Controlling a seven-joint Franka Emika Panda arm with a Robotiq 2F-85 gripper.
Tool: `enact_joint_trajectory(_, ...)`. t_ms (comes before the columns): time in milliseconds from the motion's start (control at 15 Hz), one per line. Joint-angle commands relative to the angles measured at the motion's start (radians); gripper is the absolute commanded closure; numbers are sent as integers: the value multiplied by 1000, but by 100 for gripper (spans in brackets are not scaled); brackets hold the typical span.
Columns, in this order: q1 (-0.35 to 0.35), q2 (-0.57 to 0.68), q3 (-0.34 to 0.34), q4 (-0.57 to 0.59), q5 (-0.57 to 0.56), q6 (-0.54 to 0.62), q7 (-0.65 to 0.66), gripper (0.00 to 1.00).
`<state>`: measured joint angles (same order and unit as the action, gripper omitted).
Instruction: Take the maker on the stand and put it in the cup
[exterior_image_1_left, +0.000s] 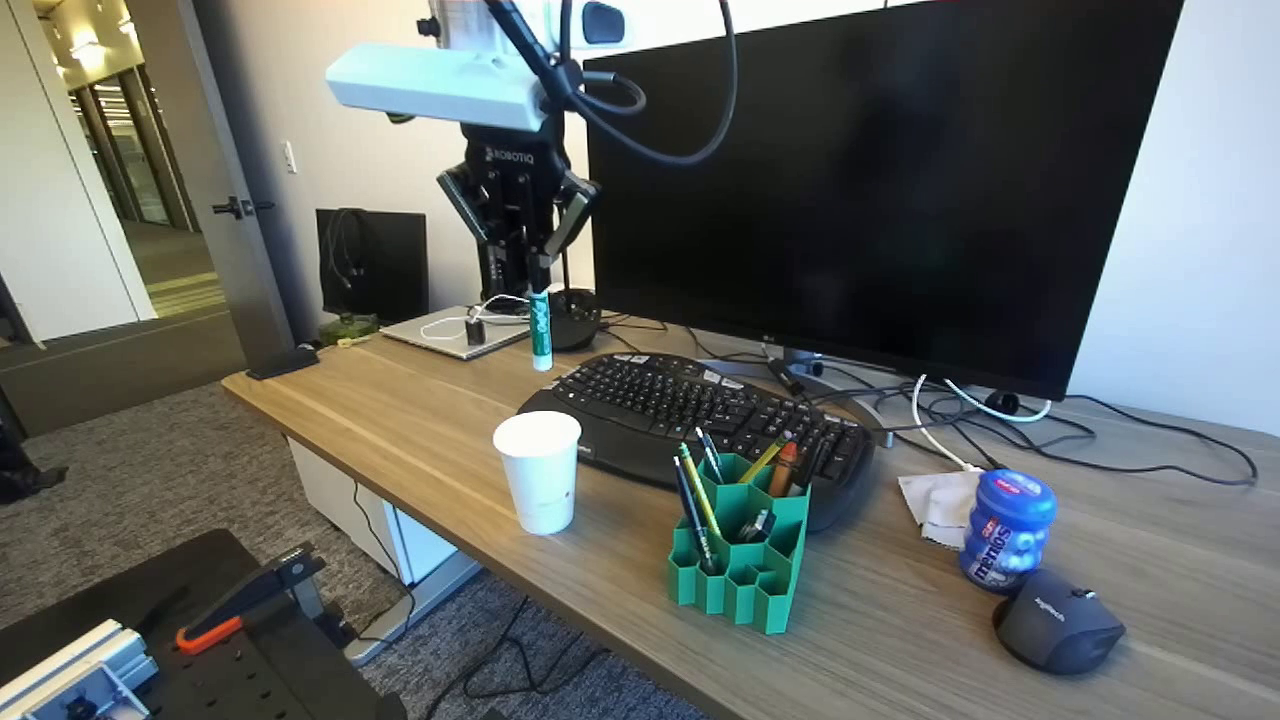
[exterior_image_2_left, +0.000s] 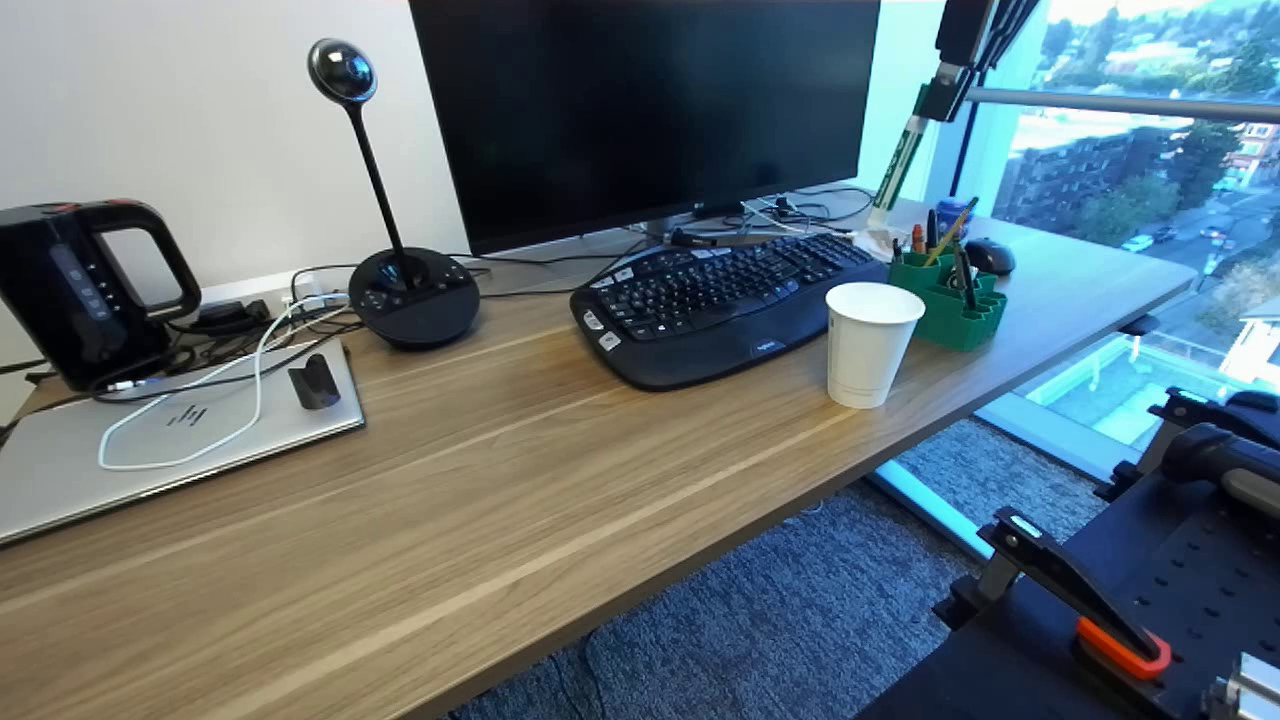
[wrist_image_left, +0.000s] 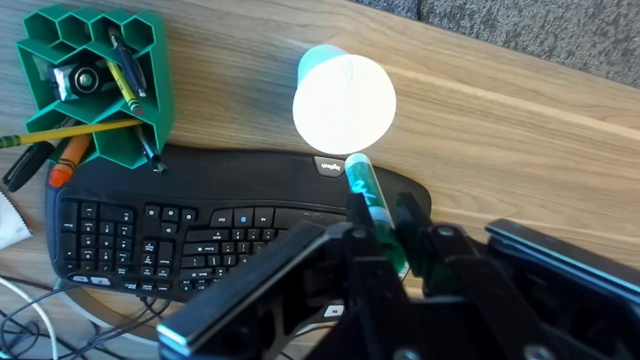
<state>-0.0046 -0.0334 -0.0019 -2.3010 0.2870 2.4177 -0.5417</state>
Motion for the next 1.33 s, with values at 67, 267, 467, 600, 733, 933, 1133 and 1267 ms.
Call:
enact_joint_trajectory(67, 9, -6, -4, -10, 21, 18, -45, 95)
enact_joint_trajectory(267, 11, -1, -1, -9, 10, 22, -39, 95)
enact_joint_trajectory(467, 13, 8, 3, -6, -32, 22, -4, 95)
enact_joint_trajectory(600, 16, 14, 6, -5, -60, 30, 17, 95)
enact_joint_trajectory(733, 18, 17, 7, -5, -81, 34, 26, 95)
enact_joint_trajectory(933, 17, 24, 8, -3, -116, 45, 41, 95)
enact_joint_trajectory(1133, 15, 29, 7, -1, -142, 39, 57, 95)
enact_joint_trajectory(1267, 14, 33, 6, -1, -159, 33, 69, 95)
